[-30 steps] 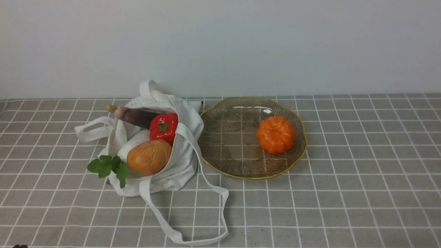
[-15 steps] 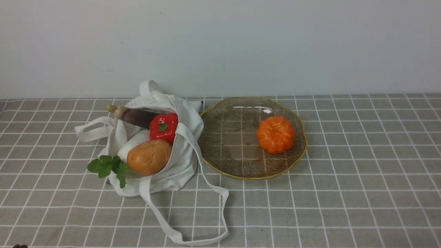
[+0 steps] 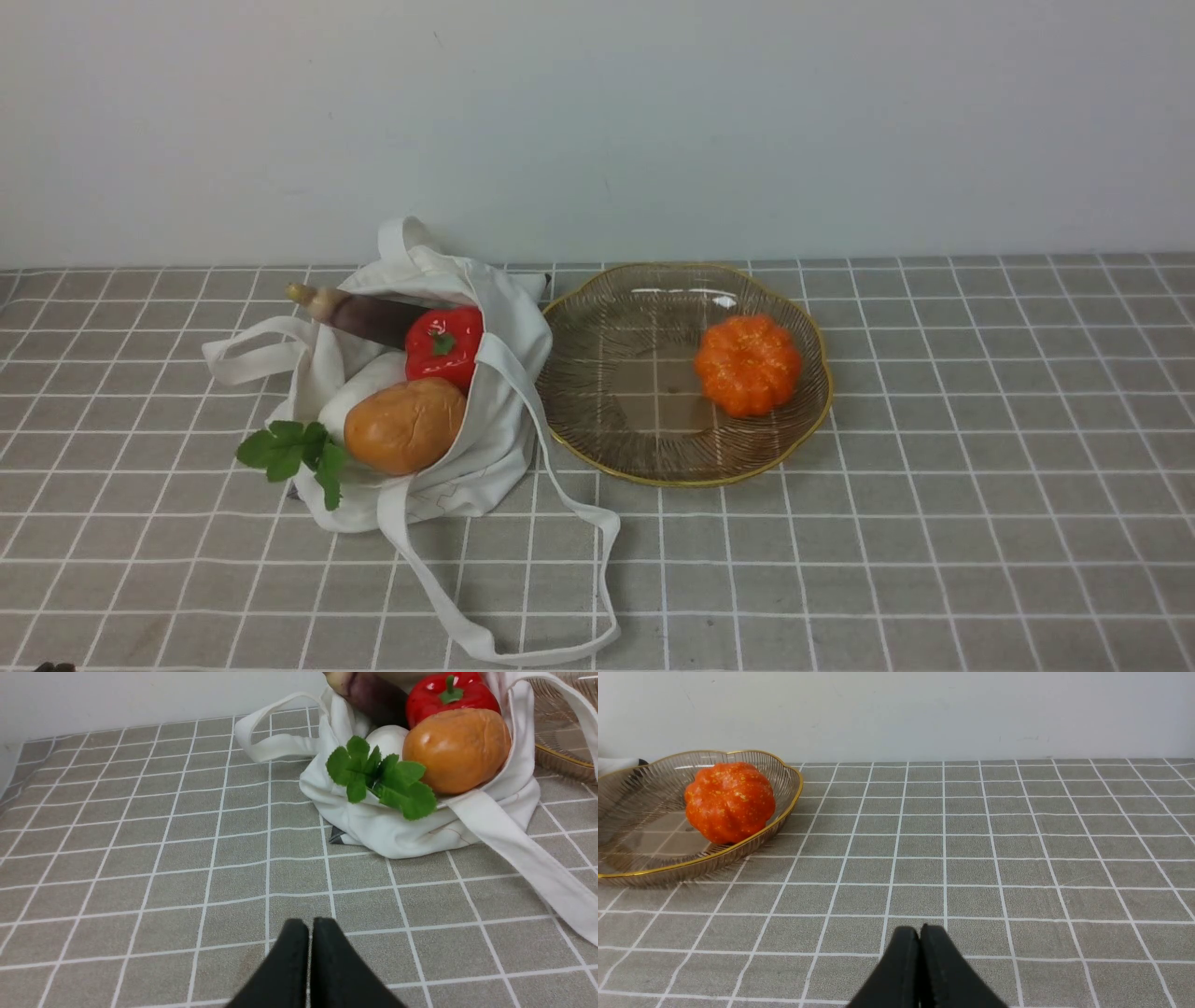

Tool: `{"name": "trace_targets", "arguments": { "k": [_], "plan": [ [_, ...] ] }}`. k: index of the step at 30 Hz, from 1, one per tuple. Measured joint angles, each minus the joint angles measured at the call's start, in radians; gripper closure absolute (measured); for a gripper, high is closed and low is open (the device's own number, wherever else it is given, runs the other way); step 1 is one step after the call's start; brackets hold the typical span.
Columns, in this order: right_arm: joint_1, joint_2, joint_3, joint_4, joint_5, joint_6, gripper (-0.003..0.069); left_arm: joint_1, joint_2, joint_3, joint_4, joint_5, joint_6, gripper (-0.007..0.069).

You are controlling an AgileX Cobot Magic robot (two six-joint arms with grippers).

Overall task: Take vegetables from bag on grey coffee tablecloth place on plate.
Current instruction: 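Reach into the cloth bag and grasp the potato inside with the left gripper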

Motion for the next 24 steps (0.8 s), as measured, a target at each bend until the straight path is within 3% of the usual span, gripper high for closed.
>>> {"name": "trace_targets", "arguments": {
  "k": [14, 20, 21, 24],
  "plan": [
    [0.000, 0.000, 0.000, 0.000, 0.000, 0.000, 0.0674, 0.000, 0.000, 0.000, -0.026, 0.000, -0.014, 0.0629],
    [0.000, 0.000, 0.000, 0.000, 0.000, 0.000, 0.0674, 0.000, 0.000, 0.000, -0.346, -0.053, -0.210, 0.0629],
    [0.000, 0.000, 0.000, 0.000, 0.000, 0.000, 0.0674, 0.000, 0.000, 0.000, -0.478, -0.079, -0.277, 0.0629],
    [0.000, 0.000, 0.000, 0.000, 0.000, 0.000, 0.0674, 0.000, 0.000, 0.000, -0.697, -0.102, -0.351, 0.0629]
  ]
}}
